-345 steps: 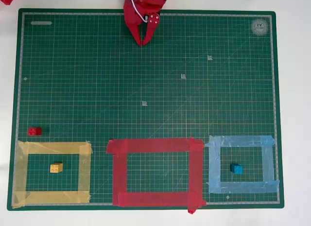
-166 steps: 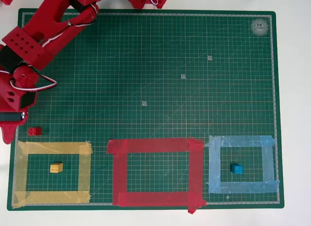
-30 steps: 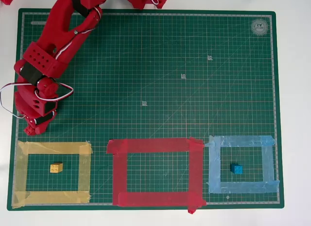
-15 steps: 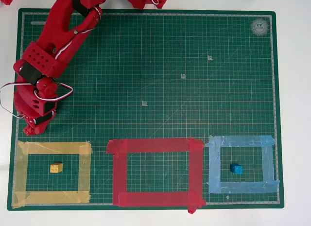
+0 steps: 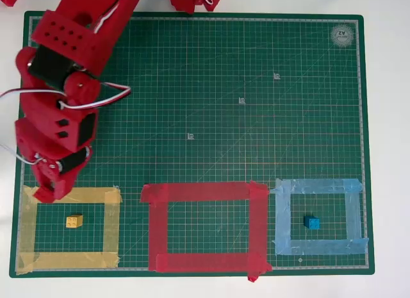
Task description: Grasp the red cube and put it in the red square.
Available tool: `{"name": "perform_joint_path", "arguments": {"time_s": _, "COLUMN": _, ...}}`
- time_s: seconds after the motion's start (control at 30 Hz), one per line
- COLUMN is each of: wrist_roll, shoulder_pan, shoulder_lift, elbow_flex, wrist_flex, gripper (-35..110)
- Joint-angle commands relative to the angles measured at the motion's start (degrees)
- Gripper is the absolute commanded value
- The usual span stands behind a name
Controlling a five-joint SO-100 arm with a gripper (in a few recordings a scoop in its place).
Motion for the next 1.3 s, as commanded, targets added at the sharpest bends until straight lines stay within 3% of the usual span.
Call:
{"name": "perform_joint_path", "arguments": {"time_s": 0.0, "wrist_roll": 2.29, "shoulder_pan": -8.0, "shoulder_lift": 17.23, "elbow_flex": 15.56, "wrist_flex": -0.18, "gripper": -1}}
{"name": "perform_joint_path", "arguments": {"time_s": 0.1, "wrist_roll": 3.16, "shoulder_pan": -16.0, "shoulder_lift": 23.2, "elbow_flex": 25.66, "wrist_flex": -5.62, "gripper": -1}}
{"name": "perform_joint_path", "arguments": {"time_s": 0.27, "wrist_roll": 3.16, "shoulder_pan": -24.61, "shoulder_lift": 22.68, "elbow_flex": 37.53, "wrist_flex": -30.06, "gripper": -1}}
{"name": "perform_joint_path", "arguments": {"time_s": 0.83, "wrist_roll": 2.81, "shoulder_pan": -29.71, "shoulder_lift": -8.35, "elbow_flex": 16.79, "wrist_flex": -29.97, "gripper": -1}}
{"name": "perform_joint_path", "arguments": {"time_s": 1.27, "wrist_roll": 3.16, "shoulder_pan": -30.41, "shoulder_lift": -11.6, "elbow_flex": 10.9, "wrist_flex": -27.07, "gripper": -2}}
